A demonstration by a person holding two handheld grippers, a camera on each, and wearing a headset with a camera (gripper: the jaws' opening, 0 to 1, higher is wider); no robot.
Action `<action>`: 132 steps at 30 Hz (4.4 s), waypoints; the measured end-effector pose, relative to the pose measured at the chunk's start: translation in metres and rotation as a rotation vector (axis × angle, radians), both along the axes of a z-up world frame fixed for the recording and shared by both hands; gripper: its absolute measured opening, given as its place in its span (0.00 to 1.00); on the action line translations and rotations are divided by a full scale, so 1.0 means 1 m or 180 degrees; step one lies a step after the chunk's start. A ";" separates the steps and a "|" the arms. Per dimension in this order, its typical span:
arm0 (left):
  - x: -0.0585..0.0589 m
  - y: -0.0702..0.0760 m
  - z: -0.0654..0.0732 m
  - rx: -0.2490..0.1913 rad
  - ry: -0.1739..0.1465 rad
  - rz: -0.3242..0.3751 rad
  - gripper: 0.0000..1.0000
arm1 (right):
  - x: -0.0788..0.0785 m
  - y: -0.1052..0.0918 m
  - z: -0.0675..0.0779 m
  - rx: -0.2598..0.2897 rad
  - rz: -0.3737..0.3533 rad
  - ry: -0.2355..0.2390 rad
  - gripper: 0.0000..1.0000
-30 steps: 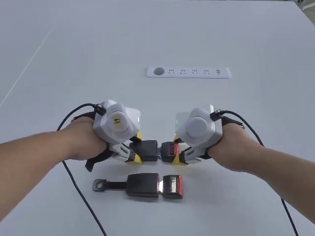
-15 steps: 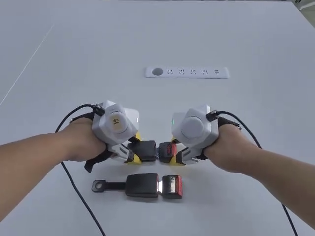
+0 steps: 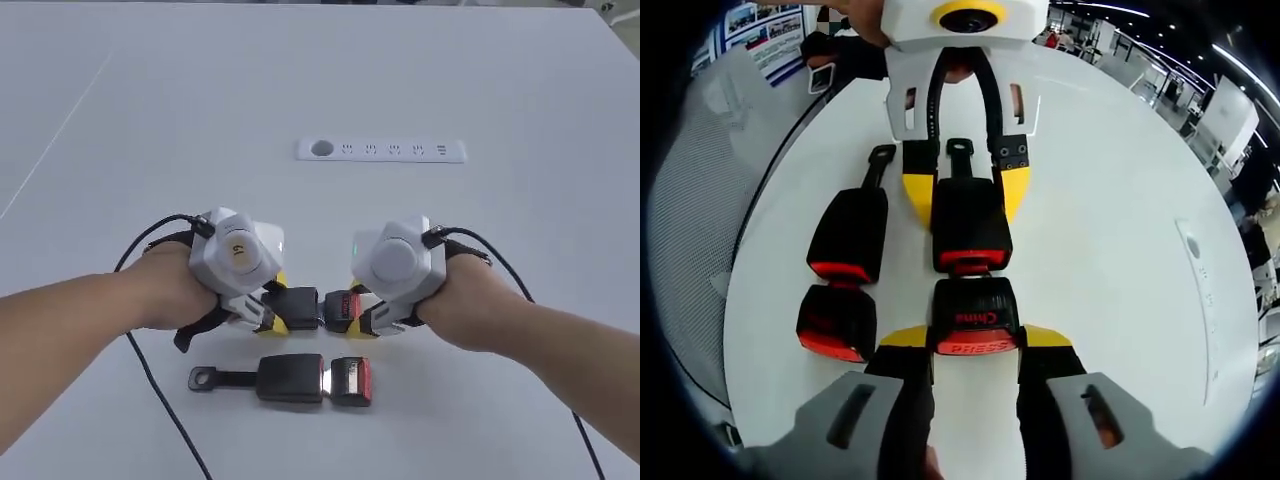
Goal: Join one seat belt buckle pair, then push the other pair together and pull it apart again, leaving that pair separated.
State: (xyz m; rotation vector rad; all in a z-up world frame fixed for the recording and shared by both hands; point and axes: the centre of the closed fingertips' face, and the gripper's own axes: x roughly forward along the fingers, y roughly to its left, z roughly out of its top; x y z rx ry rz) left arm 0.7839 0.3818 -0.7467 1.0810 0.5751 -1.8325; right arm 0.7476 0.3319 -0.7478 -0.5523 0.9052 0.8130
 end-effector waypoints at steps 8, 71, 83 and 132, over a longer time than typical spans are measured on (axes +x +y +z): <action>0.000 0.000 0.000 0.0043 0.0023 0.0030 0.31 | -0.002 -0.003 0.001 -0.0051 0.0012 0.0028 0.29; -0.005 0.001 0.003 0.0101 -0.0006 0.0051 0.34 | -0.076 -0.101 -0.003 -0.0018 -0.0384 0.0251 0.32; -0.003 -0.001 0.004 0.0034 -0.0124 0.0057 0.39 | -0.073 -0.095 -0.003 -0.0046 -0.0391 0.0165 0.37; -0.030 0.150 0.088 -0.0943 0.0212 0.2147 1.00 | -0.148 -0.038 0.081 0.0818 -0.1928 -0.0842 0.93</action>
